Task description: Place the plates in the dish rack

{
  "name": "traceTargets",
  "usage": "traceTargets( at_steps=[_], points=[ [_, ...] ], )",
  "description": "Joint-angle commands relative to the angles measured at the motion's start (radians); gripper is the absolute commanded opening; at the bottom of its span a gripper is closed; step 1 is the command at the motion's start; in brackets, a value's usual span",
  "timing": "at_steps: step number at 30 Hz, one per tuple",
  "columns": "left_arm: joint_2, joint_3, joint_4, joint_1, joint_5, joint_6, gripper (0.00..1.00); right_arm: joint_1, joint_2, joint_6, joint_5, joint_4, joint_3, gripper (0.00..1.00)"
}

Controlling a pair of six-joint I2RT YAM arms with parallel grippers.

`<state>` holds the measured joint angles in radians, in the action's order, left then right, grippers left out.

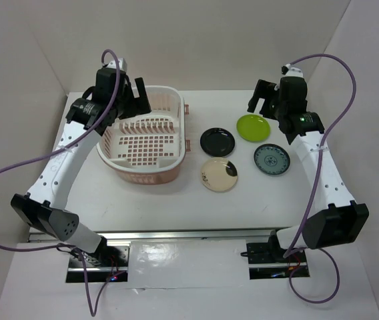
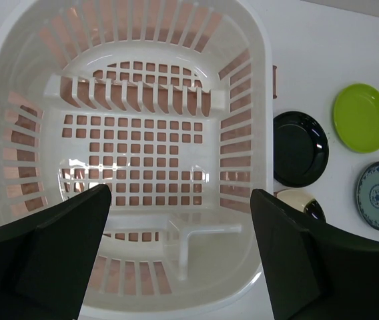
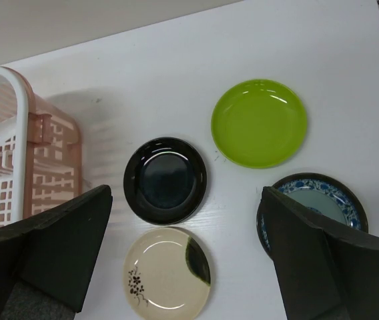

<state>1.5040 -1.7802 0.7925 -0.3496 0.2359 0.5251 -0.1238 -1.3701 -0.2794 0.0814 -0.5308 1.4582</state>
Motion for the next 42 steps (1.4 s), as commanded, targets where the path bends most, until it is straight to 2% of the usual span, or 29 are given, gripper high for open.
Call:
traceTargets(
  at_steps=[1,7,12,16,20,23,25,34,42],
  points=[
    [0.019,-0.048,-0.004,0.001,0.016,0.0,1.0,0.015,0.003,0.009,-0.005,0.055,0.014,1.0],
    [0.019,-0.058,-0.004,0.001,0.026,0.0,1.0,0.033,0.028,0.009,-0.003,0.086,-0.032,1.0],
    [0.019,-0.058,-0.004,0.001,0.017,0.0,1.0,0.081,-0.029,0.009,-0.005,0.095,-0.019,1.0],
    [0.019,-0.038,-0.004,0.001,-0.004,0.0,1.0,0.156,-0.038,0.022,-0.094,0.215,-0.097,1.0],
    [0.009,-0.018,-0.013,0.001,-0.085,0.0,1.0,0.307,-0.102,0.034,-0.291,0.35,-0.153,0.98],
    [-0.001,0.016,-0.038,0.001,-0.151,0.01,1.0,0.378,-0.223,0.034,-0.438,0.396,-0.124,0.94],
    [-0.013,0.025,-0.053,0.001,-0.225,0.001,1.0,0.392,-0.35,0.034,-0.474,0.416,-0.081,0.89],
    [-0.09,0.091,-0.095,-0.022,-0.257,-0.031,1.0,0.401,-0.589,0.083,-0.436,0.393,0.076,0.88],
    [-0.108,0.119,-0.095,-0.022,-0.274,-0.04,1.0,0.411,-0.639,0.092,-0.414,0.442,0.071,0.84]
  ],
)
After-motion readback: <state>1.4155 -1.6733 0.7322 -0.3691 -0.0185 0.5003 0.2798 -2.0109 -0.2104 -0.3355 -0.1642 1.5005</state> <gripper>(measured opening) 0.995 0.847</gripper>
